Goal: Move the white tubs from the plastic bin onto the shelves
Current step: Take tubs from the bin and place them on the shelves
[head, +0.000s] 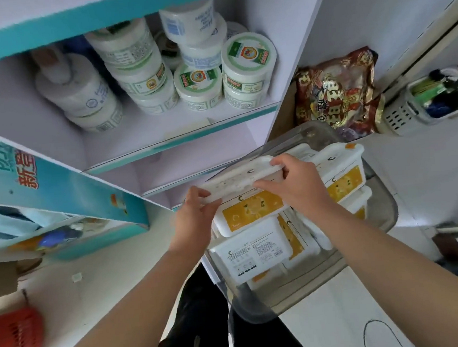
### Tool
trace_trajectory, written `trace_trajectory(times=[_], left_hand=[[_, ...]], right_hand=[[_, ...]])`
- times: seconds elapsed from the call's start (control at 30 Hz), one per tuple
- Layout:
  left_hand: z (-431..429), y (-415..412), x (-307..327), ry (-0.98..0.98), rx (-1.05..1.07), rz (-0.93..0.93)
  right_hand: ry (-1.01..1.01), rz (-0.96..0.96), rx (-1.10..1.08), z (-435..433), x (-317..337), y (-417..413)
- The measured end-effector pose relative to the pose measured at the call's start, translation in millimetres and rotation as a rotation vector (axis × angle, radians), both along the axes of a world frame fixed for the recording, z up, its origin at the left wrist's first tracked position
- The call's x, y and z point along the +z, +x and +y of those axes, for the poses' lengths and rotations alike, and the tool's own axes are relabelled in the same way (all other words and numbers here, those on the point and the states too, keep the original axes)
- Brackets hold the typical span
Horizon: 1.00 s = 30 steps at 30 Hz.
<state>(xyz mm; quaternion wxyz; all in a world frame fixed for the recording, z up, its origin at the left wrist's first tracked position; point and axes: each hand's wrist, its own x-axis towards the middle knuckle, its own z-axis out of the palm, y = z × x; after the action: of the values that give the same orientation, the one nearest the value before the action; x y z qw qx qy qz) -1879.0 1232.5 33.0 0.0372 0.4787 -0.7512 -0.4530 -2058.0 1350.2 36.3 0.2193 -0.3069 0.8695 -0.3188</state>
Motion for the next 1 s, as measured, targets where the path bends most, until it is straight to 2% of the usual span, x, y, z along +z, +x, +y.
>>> trace_trajectory(times=[0.17,0.5,0.83,1.0], left_hand=[[-13.9,48.7,75.1,-0.174,-0.053,0.028],[-68.0,170.8,213.2,-0.436,0.143,0.149],[-165.7,334.0,307.8,-0.663,0.492,0.279],[-243.4,410.0,322.5,-0.687,0.527,0.243]], right_hand=[[-0.144,0.025,0.082,-2.6,63.3,32.1],[-0.465,0.164,0.336,-84.5,212.2,124.3],[-0.671,0.241,0.538,-235.5,306.9,281.2],[-0.681,0.262,0.568,-326.7,325.3,357.0]])
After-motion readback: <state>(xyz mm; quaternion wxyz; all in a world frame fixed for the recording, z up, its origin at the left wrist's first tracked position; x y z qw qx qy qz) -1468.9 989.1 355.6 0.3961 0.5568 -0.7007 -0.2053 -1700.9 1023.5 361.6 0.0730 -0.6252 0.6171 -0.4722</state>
